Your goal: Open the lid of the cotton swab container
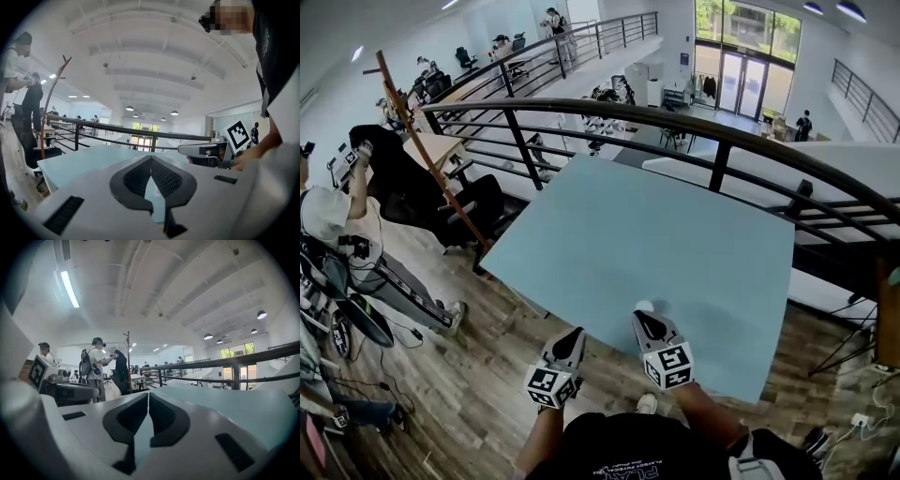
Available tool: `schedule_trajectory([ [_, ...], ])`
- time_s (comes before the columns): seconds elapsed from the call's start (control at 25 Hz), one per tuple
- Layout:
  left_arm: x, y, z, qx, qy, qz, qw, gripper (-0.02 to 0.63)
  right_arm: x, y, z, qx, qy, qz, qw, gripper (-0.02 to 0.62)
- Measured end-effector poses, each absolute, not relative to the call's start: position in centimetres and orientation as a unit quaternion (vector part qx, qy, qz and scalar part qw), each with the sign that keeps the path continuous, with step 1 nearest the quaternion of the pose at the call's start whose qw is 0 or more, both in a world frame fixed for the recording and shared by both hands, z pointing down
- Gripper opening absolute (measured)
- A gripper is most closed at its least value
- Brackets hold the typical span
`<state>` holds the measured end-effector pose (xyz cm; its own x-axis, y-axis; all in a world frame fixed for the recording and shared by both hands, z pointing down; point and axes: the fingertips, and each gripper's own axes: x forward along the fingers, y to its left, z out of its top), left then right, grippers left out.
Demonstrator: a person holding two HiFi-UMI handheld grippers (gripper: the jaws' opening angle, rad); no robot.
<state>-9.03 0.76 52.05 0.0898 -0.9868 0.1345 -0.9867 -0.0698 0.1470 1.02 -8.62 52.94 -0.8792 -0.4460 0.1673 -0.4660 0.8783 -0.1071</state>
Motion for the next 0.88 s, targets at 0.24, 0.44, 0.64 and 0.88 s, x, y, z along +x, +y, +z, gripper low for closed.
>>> schedule_trajectory([
  [0.24,-9.8,-0.6,52.2,0.734,-0.671,-0.007,0.104,0.011,0.3,-9.6,53.1,0.238,-0.966,0.069,0.075,0.021],
  [0.44,-11.6,-2.7,52.5,0.744,-0.66,-0.011,0.104,0.011,-1.2,-10.6,53.3,0.251,-0.963,0.066,0.077,0.021],
  [0.64,-12.5,-5.5,53.1,0.77,-0.628,-0.013,0.112,0.011,-1.9,-12.6,53.8,0.273,-0.956,0.078,0.074,0.021],
  [0.88,-13.7,-8.7,52.7,0.802,-0.587,-0.011,0.11,0.011,-3.1,-14.2,53.4,0.313,-0.944,0.076,0.078,0.021],
])
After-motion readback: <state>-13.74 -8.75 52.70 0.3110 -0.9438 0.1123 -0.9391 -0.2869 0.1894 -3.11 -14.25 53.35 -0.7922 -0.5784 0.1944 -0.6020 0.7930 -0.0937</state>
